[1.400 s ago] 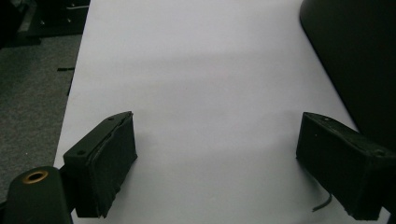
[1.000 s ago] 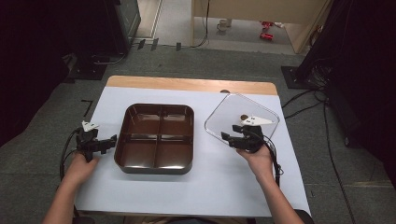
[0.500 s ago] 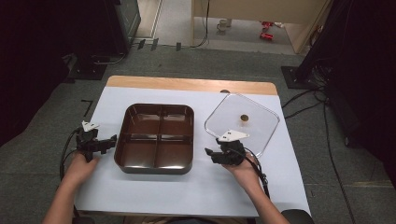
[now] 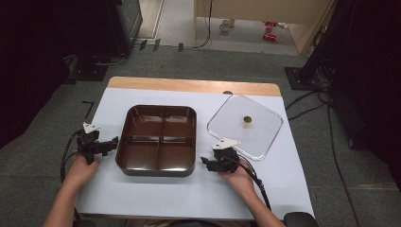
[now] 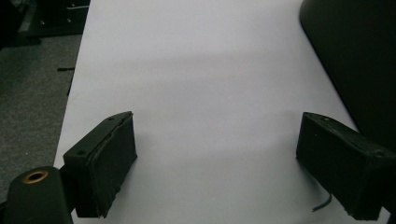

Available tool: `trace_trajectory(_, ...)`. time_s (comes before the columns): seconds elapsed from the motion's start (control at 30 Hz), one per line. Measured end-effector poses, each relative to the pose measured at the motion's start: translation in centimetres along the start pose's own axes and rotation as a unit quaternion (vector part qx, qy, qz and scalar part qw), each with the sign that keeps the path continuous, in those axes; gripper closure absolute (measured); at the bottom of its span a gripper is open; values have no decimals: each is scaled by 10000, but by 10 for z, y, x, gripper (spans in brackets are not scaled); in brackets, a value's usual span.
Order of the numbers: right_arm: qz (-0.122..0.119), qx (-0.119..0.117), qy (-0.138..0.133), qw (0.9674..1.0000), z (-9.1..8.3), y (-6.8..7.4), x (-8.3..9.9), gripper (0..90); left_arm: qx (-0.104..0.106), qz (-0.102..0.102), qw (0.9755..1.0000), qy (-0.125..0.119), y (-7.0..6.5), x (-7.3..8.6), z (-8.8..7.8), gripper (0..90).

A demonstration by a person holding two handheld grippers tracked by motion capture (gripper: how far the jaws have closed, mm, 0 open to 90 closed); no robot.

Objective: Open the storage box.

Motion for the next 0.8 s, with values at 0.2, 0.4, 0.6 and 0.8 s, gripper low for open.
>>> trace_trajectory(0.2,-66,98,-111,9999,3,0,3,379,0,0,10000,0,0,0,0,120)
trace_trajectory(0.4,-128,89,-192,9997,3,1,5,352,0,1,10000,-1,0,0,0,120)
trace_trajectory(0.6,-141,114,-191,9997,4,1,5,343,0,2,10000,3,0,0,0,120)
trace_trajectory(0.8,-64,209,-169,9996,4,-1,5,276,1,-3,10000,-1,0,0,0,120)
Point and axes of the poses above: each handheld gripper's, and its own axes: z roughly forward along the jaws, x roughly out of its underside, y roughly to its left, the point moved 7 cm from there along z, roughly forward along the jaws, and after that the axes turned 5 degrees about -x, right-handed, at the moved point
